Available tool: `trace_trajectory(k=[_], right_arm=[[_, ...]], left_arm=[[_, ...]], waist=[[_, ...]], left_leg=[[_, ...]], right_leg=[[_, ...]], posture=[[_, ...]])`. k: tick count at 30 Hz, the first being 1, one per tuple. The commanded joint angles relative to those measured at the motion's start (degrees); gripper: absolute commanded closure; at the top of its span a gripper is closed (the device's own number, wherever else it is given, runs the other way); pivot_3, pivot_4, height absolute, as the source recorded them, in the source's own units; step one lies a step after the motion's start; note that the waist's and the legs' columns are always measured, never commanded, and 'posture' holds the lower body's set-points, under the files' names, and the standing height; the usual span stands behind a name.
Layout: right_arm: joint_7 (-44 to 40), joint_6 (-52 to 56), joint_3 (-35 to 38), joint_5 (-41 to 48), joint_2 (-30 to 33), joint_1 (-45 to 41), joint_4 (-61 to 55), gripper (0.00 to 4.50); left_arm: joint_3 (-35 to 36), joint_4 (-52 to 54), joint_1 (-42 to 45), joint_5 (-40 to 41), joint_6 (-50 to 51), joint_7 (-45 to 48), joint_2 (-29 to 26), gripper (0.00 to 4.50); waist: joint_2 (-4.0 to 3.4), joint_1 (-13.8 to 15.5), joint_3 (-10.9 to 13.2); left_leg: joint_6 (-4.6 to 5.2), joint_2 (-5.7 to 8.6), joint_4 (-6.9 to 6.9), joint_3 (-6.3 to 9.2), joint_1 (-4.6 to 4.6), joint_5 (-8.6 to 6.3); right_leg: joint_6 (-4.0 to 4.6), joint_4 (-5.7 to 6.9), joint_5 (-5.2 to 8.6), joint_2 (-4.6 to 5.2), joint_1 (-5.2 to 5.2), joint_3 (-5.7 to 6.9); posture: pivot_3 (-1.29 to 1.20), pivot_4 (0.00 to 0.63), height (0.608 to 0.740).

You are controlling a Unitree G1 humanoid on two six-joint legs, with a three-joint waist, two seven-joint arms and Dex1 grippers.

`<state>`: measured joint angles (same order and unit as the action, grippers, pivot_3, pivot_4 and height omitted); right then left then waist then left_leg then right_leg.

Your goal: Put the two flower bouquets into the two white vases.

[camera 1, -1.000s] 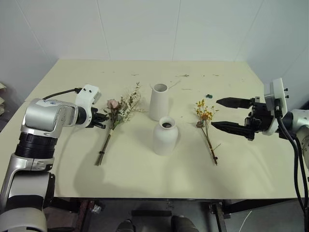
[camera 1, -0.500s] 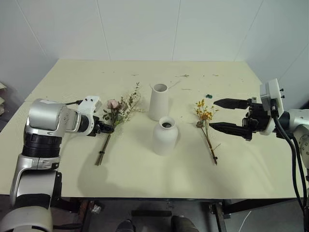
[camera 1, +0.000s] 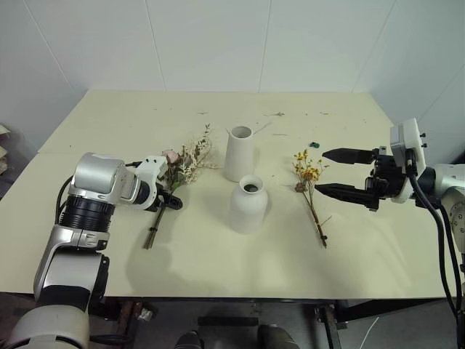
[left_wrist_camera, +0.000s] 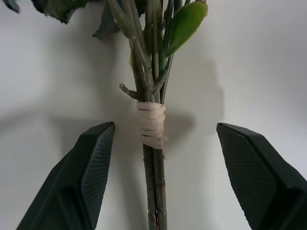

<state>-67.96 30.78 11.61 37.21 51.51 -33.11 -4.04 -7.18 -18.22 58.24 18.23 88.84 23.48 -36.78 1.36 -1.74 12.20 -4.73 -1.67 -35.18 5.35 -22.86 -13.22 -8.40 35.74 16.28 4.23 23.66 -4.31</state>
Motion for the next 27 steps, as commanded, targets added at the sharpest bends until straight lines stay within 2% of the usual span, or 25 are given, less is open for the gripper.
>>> trace_trajectory(k=[1,6,9,12,14,21,23,25,27], right_arm=[[0.25,0.13,2.06,0.72,1.18,0.01,-1.73,0.0],[0.5,0.19,2.21,0.66,1.1,0.08,-1.95,0.0],[0.88,0.09,2.4,0.64,1.03,0.02,-2.02,0.0],[1.15,-0.05,2.64,0.68,1.03,0.26,-2.19,0.0],[1.47,-0.19,2.9,0.65,1.01,0.49,-2.38,0.0],[2.79,-0.06,4.19,1.1,1.06,1.67,-3.72,0.0],[3.32,0.05,5.16,1.25,1.06,2.78,-4.79,0.0],[4.07,0.17,6.11,1.42,0.99,3.78,-5.87,0.0],[4.89,0.17,6.97,1.63,0.86,4.79,-7.01,0.0]], left_arm=[[-0.66,-0.8,-0.22,-1.45,-0.37,-0.39,-0.4,2.04],[0.51,-0.35,-0.46,-2.33,-1.83,-0.66,-0.03,3.56],[4.56,-0.68,0.02,-2.63,-4.65,-1.7,1.17,4.45],[8.6,-1.42,0.66,-3.28,-9.6,-3.5,2.49,4.47],[9.12,-1.12,0.75,-3.96,-16.62,-3.06,2.39,4.47],[11.21,-3.74,3.15,-3.76,-30.12,-1.04,3.8,4.47],[11.25,-5.73,3.62,-5.15,-45.68,0.6,5.05,4.47],[13.51,-8.92,4.31,-5.64,-68.12,0.85,8.19,4.47],[15.44,-13.46,6.05,-5.49,-80.67,0.27,10.99,4.47]], waist=[[0.0,0.0,0.0],[0.0,0.05,0.0],[0.01,0.09,0.0],[0.01,0.17,0.0],[0.01,0.16,0.0],[0.01,0.18,0.0],[0.01,0.22,0.01],[0.01,0.34,0.01],[0.01,0.72,0.01]], left_leg=[[-0.02,0.0,0.0,0.0,0.03,0.01],[-0.06,0.0,0.0,0.0,0.01,0.03],[-0.06,0.0,0.01,0.01,-0.02,0.03],[-0.06,0.0,0.01,0.01,-0.06,0.03],[-0.07,0.0,0.01,0.01,-0.07,0.04],[-0.08,0.0,0.02,0.0,-0.11,0.04],[-0.08,0.01,0.01,0.01,-0.1,0.04],[-0.09,0.01,0.01,0.0,-0.11,0.05],[-0.15,0.01,-0.01,-0.01,-0.18,0.08]], right_leg=[[0.0,0.02,0.0,0.0,-0.01,0.0],[0.0,0.0,0.0,0.0,-0.01,0.0],[0.0,-0.02,0.0,0.0,0.0,0.0],[-0.01,-0.05,-0.01,0.01,0.0,0.01],[-0.01,-0.06,-0.01,0.01,0.01,0.01],[-0.02,-0.12,-0.02,0.01,0.02,0.01],[-0.03,-0.11,-0.02,0.01,0.02,0.01],[-0.05,-0.15,-0.04,0.02,0.01,0.01],[-0.07,-0.2,-0.07,0.03,0.02,0.02]], posture=[[0.0,0.15,0.74],[0.0,0.15,0.74],[0.0,0.15,0.74],[0.0,0.15,0.74],[0.0,0.15,0.74],[0.0,0.15,0.74],[0.0,0.15,0.74],[0.0,0.15,0.74],[0.0,0.15,0.74]])
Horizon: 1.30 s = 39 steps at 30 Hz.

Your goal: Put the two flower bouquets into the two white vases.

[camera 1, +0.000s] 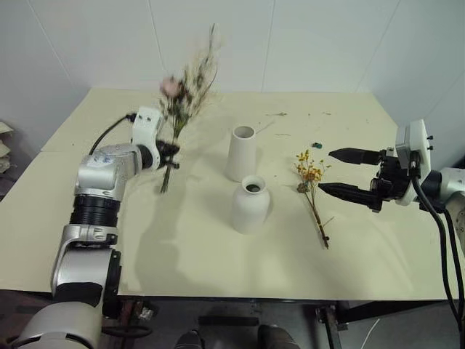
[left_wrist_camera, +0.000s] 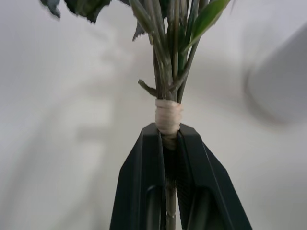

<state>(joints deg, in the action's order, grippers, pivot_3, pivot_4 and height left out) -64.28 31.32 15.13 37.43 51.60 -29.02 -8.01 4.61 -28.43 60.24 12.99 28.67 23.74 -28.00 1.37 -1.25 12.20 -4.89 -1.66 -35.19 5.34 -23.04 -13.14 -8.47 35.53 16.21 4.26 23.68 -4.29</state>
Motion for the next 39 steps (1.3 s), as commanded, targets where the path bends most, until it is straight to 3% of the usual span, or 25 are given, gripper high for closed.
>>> trace_trajectory(k=[1,7,17,28,39], right_arm=[[1.67,-0.27,3.94,1.62,0.69,1.34,-3.81,0.0],[4.46,0.88,6.91,3.46,0.69,4.88,-8.13,0.0],[8.01,2.07,10.74,5.98,0.86,9.51,-13.46,0.0],[9.64,1.33,9.42,7.17,-0.49,8.98,-14.07,0.0],[9.82,-4.87,4.49,2.92,-4.79,2.27,-5.97,0.0]], left_arm=[[3.72,-5.81,5.18,-0.31,-23.02,0.59,3.08,4.47],[4.97,-20.58,12.32,0.64,-37.79,6.42,6.38,4.47],[15.84,-39.06,24.59,9.98,-42.25,17.15,12.97,4.47],[19.31,-44.91,28.68,10.96,-37.25,26.29,16.08,4.47],[18.74,-46.82,28.67,7.69,-38.0,23.64,17.84,4.47]], waist=[[0.0,0.55,0.0],[0.0,0.99,0.0],[0.04,1.23,0.02],[0.04,1.03,0.02],[0.04,0.97,0.02]], left_leg=[[0.0,0.02,0.0,-0.02,-0.02,0.0],[0.07,0.03,0.0,-0.1,-0.02,-0.04],[0.09,0.06,-0.04,-0.09,-0.13,-0.03],[0.11,0.06,-0.04,-0.1,-0.07,-0.02],[0.11,0.06,-0.03,-0.1,-0.06,-0.02]], right_leg=[[-0.03,-0.04,-0.02,0.02,0.0,0.0],[-0.08,-0.12,-0.04,0.02,0.0,-0.05],[-0.17,-0.23,-0.09,0.01,-0.01,-0.03],[-0.19,-0.16,-0.09,0.01,-0.01,-0.05],[-0.19,-0.15,-0.09,0.0,0.0,-0.05]], posture=[[0.0,0.15,0.74],[0.0,0.15,0.74],[0.0,0.15,0.74],[0.0,0.15,0.74],[0.0,0.15,0.74]])
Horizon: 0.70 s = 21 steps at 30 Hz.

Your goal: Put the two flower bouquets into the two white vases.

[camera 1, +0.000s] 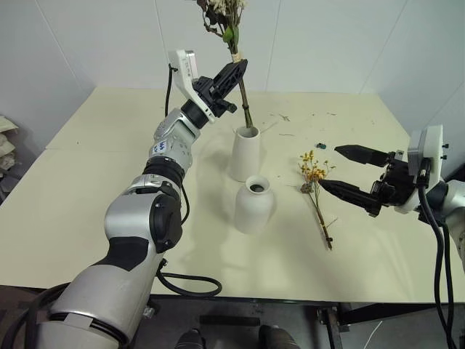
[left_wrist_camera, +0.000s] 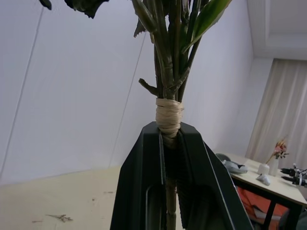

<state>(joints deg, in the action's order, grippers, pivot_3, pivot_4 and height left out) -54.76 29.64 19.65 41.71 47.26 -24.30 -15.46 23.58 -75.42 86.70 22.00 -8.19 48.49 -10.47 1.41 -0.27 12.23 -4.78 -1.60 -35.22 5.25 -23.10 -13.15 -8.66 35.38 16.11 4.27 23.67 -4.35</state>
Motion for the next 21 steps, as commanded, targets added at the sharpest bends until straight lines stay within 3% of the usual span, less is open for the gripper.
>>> trace_trajectory(k=[1,8,21], right_arm=[[0.32,-3.97,-0.41,-2.0,-0.68,-3.15,2.3,0.0],[-0.88,-4.03,-1.71,-2.05,-0.42,-6.58,4.11,0.0],[-4.46,4.74,-1.72,2.09,5.88,-13.07,5.03,0.0]], left_arm=[[-0.33,0.11,2.18,-1.75,-1.36,-1.51,0.47,4.47],[-1.35,-0.37,2.01,-5.08,-2.88,-3.52,1.32,4.47],[-2.49,-1.09,1.71,-9.55,-5.43,-7.96,2.65,4.47]], waist=[[0.0,0.0,0.0],[0.0,0.03,0.0],[-0.01,0.05,0.0]], left_leg=[[0.0,0.0,0.01,0.0,0.0,0.0],[0.0,0.0,0.02,0.0,-0.01,0.0],[0.01,0.0,0.03,0.0,0.0,0.0]], right_leg=[[0.0,0.0,0.0,0.0,0.0,0.0],[0.0,-0.02,0.0,0.0,0.0,0.0],[0.0,-0.02,0.0,-0.01,0.01,0.0]], posture=[[0.0,0.15,0.74],[0.0,0.15,0.74],[0.0,0.15,0.74]])
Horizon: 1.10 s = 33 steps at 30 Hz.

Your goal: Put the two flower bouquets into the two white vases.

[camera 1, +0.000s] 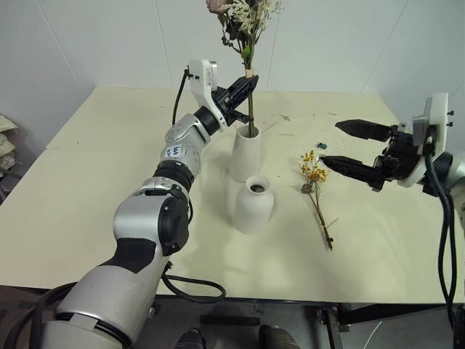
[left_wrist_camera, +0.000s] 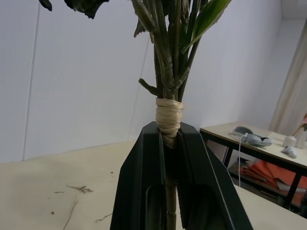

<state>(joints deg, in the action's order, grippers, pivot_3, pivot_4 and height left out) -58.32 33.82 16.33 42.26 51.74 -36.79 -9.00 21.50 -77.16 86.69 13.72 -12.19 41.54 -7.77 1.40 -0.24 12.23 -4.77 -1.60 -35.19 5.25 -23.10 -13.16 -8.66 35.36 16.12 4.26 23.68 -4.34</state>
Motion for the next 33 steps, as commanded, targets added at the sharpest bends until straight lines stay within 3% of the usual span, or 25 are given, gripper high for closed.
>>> trace_trajectory(k=[1,20,33], right_arm=[[-1.07,0.72,1.66,1.6,1.61,-0.44,-1.67,0.0],[-1.05,2.24,4.61,2.5,3.46,2.05,-3.05,0.0],[5.58,2.58,7.15,4.15,0.92,0.84,-1.9,0.0]], left_arm=[[-0.48,0.61,1.71,-1.6,-1.59,-1.39,-0.14,4.47],[2.58,0.47,3.84,-1.18,-1.85,-8.43,-1.34,4.47],[1.88,0.14,1.66,-3.18,-0.75,-7.97,0.39,4.47]], waist=[[0.0,0.04,0.0],[0.0,0.04,0.0],[0.0,0.07,0.0]], left_leg=[[0.0,0.0,0.0,0.0,0.0,0.0],[-0.01,0.0,0.0,-0.01,-0.01,0.0],[-0.01,0.0,0.0,-0.01,-0.02,0.0]], right_leg=[[0.0,0.0,0.0,0.0,-0.01,0.0],[-0.01,-0.02,0.0,0.01,0.0,-0.01],[-0.01,-0.02,0.0,0.01,0.0,0.0]], posture=[[0.0,0.15,0.74],[0.0,0.15,0.74],[0.0,0.15,0.74]])
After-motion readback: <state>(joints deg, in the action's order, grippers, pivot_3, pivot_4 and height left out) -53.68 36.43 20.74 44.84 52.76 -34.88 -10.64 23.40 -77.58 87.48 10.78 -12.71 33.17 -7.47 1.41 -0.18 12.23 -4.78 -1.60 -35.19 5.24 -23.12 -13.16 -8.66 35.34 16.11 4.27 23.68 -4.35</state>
